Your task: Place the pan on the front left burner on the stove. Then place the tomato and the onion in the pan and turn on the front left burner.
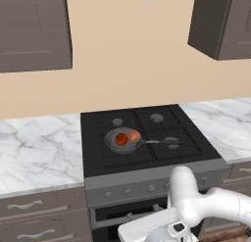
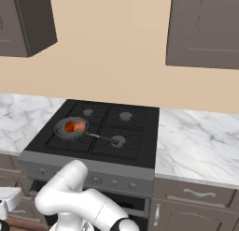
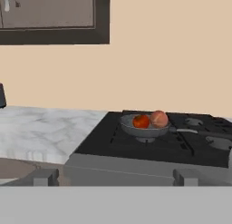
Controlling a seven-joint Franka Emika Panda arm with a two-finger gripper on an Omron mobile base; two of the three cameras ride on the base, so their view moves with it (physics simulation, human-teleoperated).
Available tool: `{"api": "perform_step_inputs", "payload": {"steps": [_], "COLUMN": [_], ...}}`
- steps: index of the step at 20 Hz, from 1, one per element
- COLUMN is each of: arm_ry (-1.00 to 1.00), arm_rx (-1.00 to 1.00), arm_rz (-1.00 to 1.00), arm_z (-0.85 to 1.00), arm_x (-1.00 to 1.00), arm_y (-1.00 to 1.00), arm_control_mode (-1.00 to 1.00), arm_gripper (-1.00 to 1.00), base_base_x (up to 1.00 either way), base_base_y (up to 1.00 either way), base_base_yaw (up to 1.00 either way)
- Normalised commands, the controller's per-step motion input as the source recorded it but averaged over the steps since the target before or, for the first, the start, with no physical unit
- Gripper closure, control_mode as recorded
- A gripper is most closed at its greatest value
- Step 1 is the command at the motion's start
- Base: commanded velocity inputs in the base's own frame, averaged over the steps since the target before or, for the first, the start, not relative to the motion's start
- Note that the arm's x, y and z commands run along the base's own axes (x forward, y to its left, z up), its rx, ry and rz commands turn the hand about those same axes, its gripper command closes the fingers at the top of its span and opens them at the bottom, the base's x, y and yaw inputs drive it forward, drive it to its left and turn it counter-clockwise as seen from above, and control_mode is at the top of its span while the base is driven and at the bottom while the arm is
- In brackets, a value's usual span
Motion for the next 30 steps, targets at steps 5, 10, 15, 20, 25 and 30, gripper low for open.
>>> {"api": "perform_step_inputs", "payload": {"steps": [5, 10, 15, 20, 25, 30], "arm_ry": [-0.02, 0.00, 0.00, 0.00, 0.00, 0.00], "arm_rx": [0.05, 0.07, 0.18, 0.20, 0.06, 0.00], "arm_rz": [0.00, 0.00, 0.00, 0.00, -0.02, -0.05], "arm_z": [0.00, -0.02, -0.05, -0.12, -0.24, -0.17], "arm_x": [0.01, 0.13, 0.20, 0.02, 0.00, 0.15], "arm_y": [-0.01, 0.00, 0.00, 0.00, 0.03, 0.02], "arm_control_mode": [-1.00, -1.00, -1.00, -1.00, -1.00, -1.00], "arm_gripper": [-1.00, -1.00, -1.00, -1.00, -1.00, -1.00], "base_base_x": [0.00, 0.00, 0.00, 0.00, 0.00, 0.00], "base_base_y": [0.00, 0.00, 0.00, 0.00, 0.00, 0.00], "base_base_yaw": [0.00, 0.00, 0.00, 0.00, 0.00, 0.00]}}
